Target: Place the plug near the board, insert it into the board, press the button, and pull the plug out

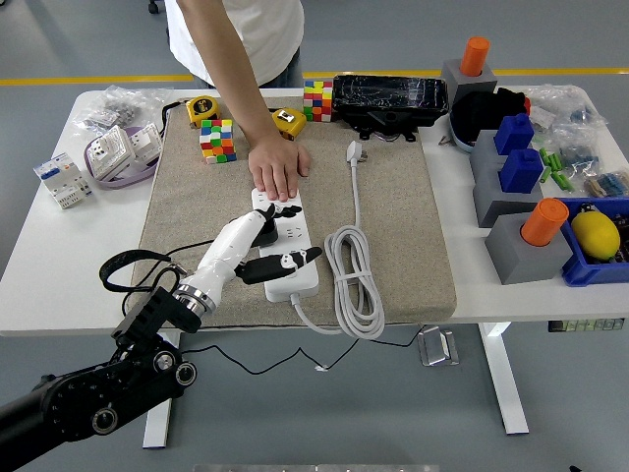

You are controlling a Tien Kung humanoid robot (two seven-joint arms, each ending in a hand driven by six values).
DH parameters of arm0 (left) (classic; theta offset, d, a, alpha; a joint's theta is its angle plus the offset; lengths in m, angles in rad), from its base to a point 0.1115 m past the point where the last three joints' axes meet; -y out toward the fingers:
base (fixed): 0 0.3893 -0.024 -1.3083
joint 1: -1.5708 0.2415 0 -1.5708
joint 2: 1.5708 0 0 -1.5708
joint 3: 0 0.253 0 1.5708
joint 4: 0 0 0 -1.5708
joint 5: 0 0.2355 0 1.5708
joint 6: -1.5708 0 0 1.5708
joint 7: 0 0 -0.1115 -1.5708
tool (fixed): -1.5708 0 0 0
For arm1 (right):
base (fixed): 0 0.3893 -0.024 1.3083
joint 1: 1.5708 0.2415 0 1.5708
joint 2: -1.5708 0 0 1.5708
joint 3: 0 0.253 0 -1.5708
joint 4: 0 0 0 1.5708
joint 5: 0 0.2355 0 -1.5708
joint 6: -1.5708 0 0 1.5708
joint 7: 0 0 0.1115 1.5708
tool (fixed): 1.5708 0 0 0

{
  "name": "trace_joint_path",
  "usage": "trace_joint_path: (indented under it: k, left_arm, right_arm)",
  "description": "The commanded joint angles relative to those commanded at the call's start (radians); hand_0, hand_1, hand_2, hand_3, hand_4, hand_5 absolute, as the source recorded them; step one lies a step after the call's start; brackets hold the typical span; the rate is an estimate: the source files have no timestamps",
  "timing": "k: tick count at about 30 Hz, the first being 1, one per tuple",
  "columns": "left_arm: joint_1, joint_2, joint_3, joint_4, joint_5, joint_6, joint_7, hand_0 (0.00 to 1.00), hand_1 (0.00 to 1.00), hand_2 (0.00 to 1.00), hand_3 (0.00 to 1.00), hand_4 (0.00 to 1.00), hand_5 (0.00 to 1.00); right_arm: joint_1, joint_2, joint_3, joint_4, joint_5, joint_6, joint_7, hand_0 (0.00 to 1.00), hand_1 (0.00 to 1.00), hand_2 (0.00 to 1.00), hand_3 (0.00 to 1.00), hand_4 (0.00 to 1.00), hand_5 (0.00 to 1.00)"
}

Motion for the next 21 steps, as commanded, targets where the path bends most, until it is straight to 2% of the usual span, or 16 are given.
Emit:
trace_joint_path:
  k: [10,13,14,17,19,20,21]
  left_arm:
    - [0.001,0.007,-0.016,-0.027,-0.009,-0.005,0.0,0.784,0.808,0.785,0.779,0.947,0.71]
    - [0.011,0.018,-0.042,-0.072,-0.019,-0.012,0.002,0.784,0.808,0.785,0.779,0.947,0.71]
    - [0.013,0.023,-0.05,-0.085,-0.022,-0.016,0.003,0.739,0.727,0.736,0.758,0.944,0.707]
    - [0.022,0.043,-0.076,-0.15,-0.029,-0.029,0.012,0.739,0.727,0.736,0.758,0.944,0.707]
    - [0.035,0.063,-0.099,-0.201,-0.045,-0.054,0.034,0.739,0.727,0.736,0.758,0.944,0.707]
    - [0.041,0.072,-0.11,-0.23,-0.048,-0.069,0.049,0.424,0.539,0.607,0.744,0.946,0.708]
    - [0.048,0.082,-0.121,-0.257,-0.046,-0.088,0.07,0.424,0.539,0.607,0.744,0.946,0.708]
  right_arm:
    - [0.0,-0.002,0.006,0.001,-0.001,-0.002,0.002,0.612,0.641,0.65,0.553,0.954,0.496]
    - [0.0,-0.001,0.006,0.001,-0.001,-0.003,0.005,0.612,0.641,0.65,0.553,0.954,0.496]
    - [0.0,-0.001,0.005,0.001,0.0,-0.003,0.006,0.612,0.642,0.649,0.554,0.955,0.495]
    - [0.002,-0.002,0.0,0.0,0.0,-0.002,0.006,0.612,0.642,0.649,0.554,0.955,0.495]
    - [0.003,-0.004,-0.003,0.0,-0.001,-0.003,0.006,0.612,0.642,0.649,0.554,0.955,0.495]
    - [0.003,-0.005,-0.004,0.0,-0.001,-0.003,0.006,0.611,0.641,0.648,0.553,0.954,0.495]
    - [0.004,-0.006,-0.005,0.0,-0.001,-0.002,0.006,0.611,0.641,0.648,0.553,0.954,0.495]
